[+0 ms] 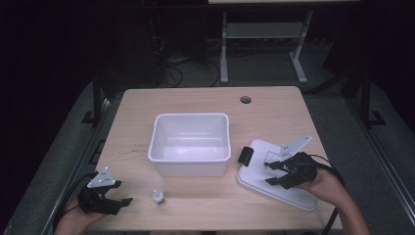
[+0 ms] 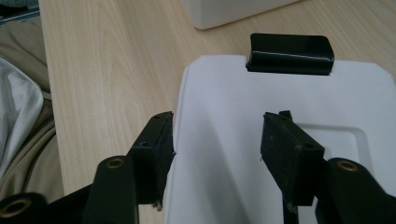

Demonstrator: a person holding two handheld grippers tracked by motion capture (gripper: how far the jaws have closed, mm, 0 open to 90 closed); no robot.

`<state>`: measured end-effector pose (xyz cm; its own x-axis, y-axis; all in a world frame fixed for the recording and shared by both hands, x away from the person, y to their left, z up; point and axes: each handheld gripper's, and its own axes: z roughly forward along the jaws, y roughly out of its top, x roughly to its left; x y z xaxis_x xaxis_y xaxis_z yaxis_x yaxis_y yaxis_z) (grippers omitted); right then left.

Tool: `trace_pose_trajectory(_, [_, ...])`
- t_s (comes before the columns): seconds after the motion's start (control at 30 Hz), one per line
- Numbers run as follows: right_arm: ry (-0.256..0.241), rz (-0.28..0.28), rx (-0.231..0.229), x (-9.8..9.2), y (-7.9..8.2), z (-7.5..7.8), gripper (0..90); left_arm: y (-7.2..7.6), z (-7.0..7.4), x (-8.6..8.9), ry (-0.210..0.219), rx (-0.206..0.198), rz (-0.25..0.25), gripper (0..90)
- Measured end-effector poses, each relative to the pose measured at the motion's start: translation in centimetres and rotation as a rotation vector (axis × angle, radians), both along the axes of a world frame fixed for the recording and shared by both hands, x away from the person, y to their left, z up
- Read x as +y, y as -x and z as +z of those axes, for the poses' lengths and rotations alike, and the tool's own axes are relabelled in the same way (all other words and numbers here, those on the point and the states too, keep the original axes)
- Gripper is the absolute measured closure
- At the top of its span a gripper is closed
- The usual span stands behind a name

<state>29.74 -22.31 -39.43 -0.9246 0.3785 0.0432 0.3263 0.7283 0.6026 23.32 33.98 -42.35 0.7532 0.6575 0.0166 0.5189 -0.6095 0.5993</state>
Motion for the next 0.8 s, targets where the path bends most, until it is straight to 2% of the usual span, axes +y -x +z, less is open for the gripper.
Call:
trace_pose_trajectory(0.27, [-0.010,0.011,-0.005,0.5,0.4,-0.5,37.9,0.3,1.2,-0.8,-0.001,0.021,-0.085,25.4])
trace_pose_trajectory(0.4, [-0.004,0.009,-0.010,0.6,0.6,-0.8,35.3,0.3,2.1,-1.9,-0.001,0.023,-0.147,25.5])
trace_pose_trajectory(0.5, [-0.008,0.013,-0.008,0.7,0.8,-1.2,34.4,0.3,2.7,-2.9,-0.029,0.020,-0.194,25.7])
trace_pose_trajectory(0.8, [-0.023,0.022,-0.038,0.5,1.5,-1.5,32.7,-0.3,2.6,-5.0,-0.062,0.052,-0.264,27.7])
